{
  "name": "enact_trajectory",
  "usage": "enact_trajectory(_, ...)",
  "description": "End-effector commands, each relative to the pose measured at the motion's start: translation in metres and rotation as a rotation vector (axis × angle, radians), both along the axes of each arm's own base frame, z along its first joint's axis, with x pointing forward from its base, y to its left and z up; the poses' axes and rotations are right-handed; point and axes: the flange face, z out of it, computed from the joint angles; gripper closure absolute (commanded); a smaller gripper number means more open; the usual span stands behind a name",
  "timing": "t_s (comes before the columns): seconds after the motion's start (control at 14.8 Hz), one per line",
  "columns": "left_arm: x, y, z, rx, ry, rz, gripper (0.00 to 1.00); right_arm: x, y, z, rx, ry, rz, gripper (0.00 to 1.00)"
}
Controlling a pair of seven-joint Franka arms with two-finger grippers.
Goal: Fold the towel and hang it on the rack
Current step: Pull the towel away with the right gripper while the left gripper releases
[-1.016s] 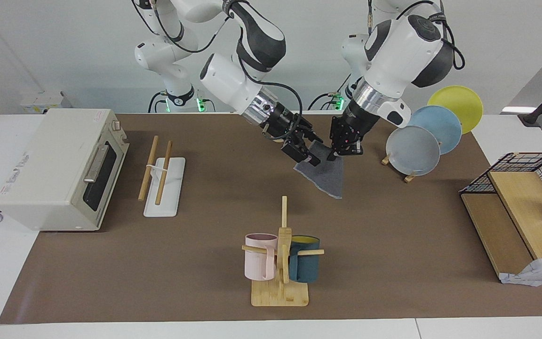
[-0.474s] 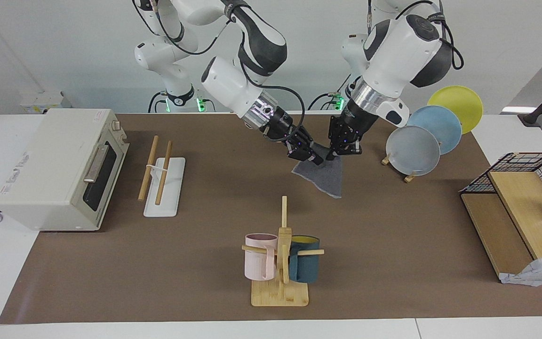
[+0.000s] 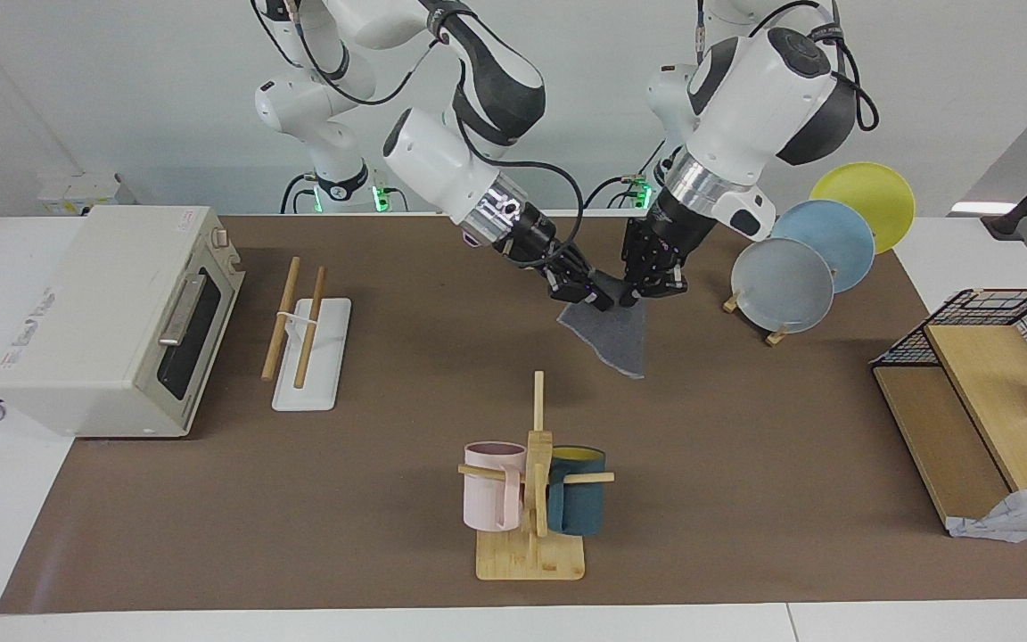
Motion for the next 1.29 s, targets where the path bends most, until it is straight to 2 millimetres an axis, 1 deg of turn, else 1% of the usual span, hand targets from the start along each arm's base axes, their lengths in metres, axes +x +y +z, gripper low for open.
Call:
enact_trajectory(0.0,-0.005,0.007,0.003,0.028,-0.045,-0.064,0.00,-0.003,0.008,-0.002,-0.192,-0.060,0.203,1.00)
enact_trajectory(0.07,-0.004,0.010,0.004,0.034,-0.063,-0.110,0.00,-0.004,0.004,-0.003,-0.312,-0.088,0.293,1.00)
enact_trajectory(0.14,-0.002,0.015,0.003,0.041,-0.078,-0.149,0.00,-0.003,-0.005,-0.005,-0.425,-0.113,0.366,1.00)
enact_trajectory(0.27,0.007,0.034,0.002,0.059,-0.118,-0.237,0.00,-0.007,-0.016,-0.010,-0.548,-0.140,0.528,1.00)
enact_trajectory(0.34,0.010,0.043,0.001,0.071,-0.142,-0.308,0.00,-0.009,-0.024,-0.008,-0.573,-0.146,0.597,1.00)
enact_trajectory(0.47,0.017,0.065,-0.001,0.098,-0.190,-0.452,0.00,-0.003,-0.067,-0.001,-0.656,-0.131,0.707,1.00)
enact_trajectory(0.54,0.022,0.081,-0.002,0.112,-0.211,-0.510,0.00,-0.002,-0.087,0.002,-0.699,-0.117,0.751,1.00)
enact_trajectory(0.61,0.025,0.090,-0.002,0.125,-0.240,-0.589,0.00,-0.002,-0.105,0.000,-0.726,-0.103,0.798,1.00)
enact_trajectory(0.75,0.031,0.112,-0.003,0.152,-0.286,-0.741,0.00,-0.007,-0.128,-0.011,-0.738,-0.062,0.860,1.00)
enact_trajectory(0.88,0.033,0.124,-0.004,0.205,-0.301,-0.848,0.00,-0.005,-0.172,-0.022,-0.793,-0.029,0.923,1.00)
enact_trajectory(0.95,0.033,0.127,-0.006,0.273,-0.301,-0.938,0.00,-0.006,-0.187,-0.026,-0.819,-0.030,0.968,1.00)
enact_trajectory(1.02,0.033,0.130,-0.006,0.308,-0.301,-1.011,0.00,-0.004,-0.205,-0.028,-0.847,-0.011,1.002,1.00)
enact_trajectory(1.15,0.032,0.134,-0.004,0.346,-0.310,-1.158,0.00,-0.003,-0.240,-0.028,-0.909,0.008,1.101,1.00)
enact_trajectory(1.22,0.032,0.135,-0.003,0.367,-0.312,-1.230,0.00,-0.001,-0.263,-0.021,-0.921,-0.010,1.138,1.00)
